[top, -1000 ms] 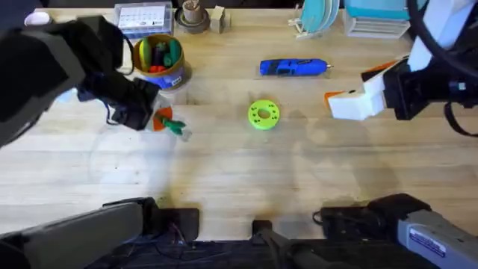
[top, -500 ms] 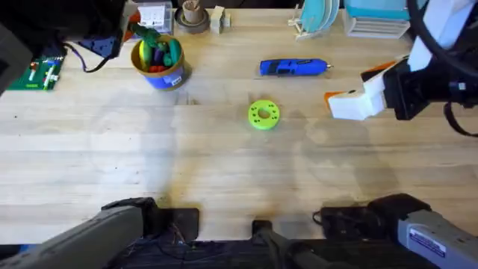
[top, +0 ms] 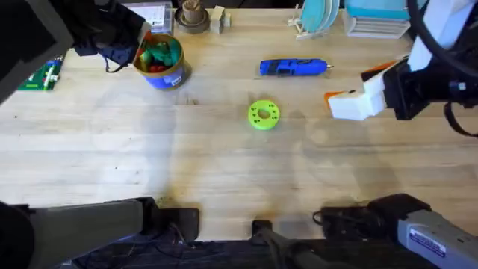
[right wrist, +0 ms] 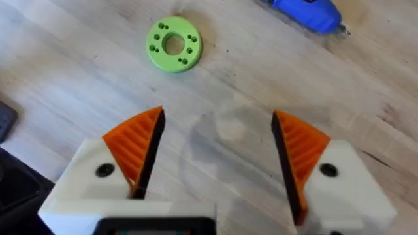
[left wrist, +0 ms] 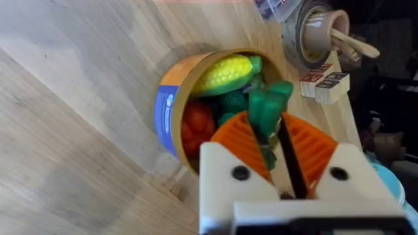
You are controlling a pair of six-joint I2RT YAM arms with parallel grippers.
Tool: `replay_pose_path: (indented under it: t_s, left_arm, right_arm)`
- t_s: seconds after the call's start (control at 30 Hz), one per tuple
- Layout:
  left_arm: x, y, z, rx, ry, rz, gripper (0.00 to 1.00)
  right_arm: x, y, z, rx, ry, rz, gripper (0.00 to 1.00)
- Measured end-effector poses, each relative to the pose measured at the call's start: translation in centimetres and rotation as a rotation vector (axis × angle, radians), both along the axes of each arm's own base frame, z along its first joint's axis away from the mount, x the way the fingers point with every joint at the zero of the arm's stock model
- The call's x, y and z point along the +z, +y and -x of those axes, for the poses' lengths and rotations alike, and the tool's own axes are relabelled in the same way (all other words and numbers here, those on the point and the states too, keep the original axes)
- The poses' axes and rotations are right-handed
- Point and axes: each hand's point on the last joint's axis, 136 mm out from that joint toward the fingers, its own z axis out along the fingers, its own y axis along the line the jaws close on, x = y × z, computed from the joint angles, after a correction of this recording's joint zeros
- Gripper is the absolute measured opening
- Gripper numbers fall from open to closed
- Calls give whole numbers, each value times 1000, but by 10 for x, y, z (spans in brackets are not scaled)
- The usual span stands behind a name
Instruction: Pick up the gripper from the table and insert it into the empty holder that is missing its gripper. Then pick up a screw, insert it into the mounting hole, and use the screwdriver to tighten it. Finally, clean up the table by picking up the vegetable and placing it into the bucket.
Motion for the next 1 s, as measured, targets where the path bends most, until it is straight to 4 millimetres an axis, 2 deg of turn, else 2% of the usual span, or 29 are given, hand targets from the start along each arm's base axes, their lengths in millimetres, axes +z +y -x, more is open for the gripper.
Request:
replay_pose_path:
  t_s: [0.07, 0.17, 0.2, 0.3, 0.4, 0.57, 0.7, 0.8, 1.0]
  left_arm:
    - [2, 0, 0, -15, -5, -14, 377]
    - [4, -1, 0, -42, -12, -30, 855]
    - [5, -7, 0, -89, -18, -24, 994]
    - [8, -14, 0, -143, -30, -25, 995]
    - [22, -21, 3, -227, -73, -60, 995]
    - [74, -48, 20, -488, -242, -176, 995]
    - [118, -76, 55, -728, -396, -275, 995]
    - [140, -94, 88, -877, -484, -342, 995]
    - [164, -115, 151, -1071, -608, -487, 995]
  right_arm:
    - [0, 0, 0, 2, -1, 1, 994]
    - [0, 0, 0, 10, -4, 6, 994]
    - [0, 0, 0, 19, -8, 12, 994]
    - [0, 0, 0, 21, -9, 13, 994]
    - [0, 0, 0, 22, -9, 14, 993]
    - [-1, 0, 2, 22, -1, 15, 993]
    - [-5, -2, 7, 22, 25, 20, 994]
    - [-5, -2, 8, 22, 30, 20, 994]
    - [-11, -4, 19, 9, 83, 22, 994]
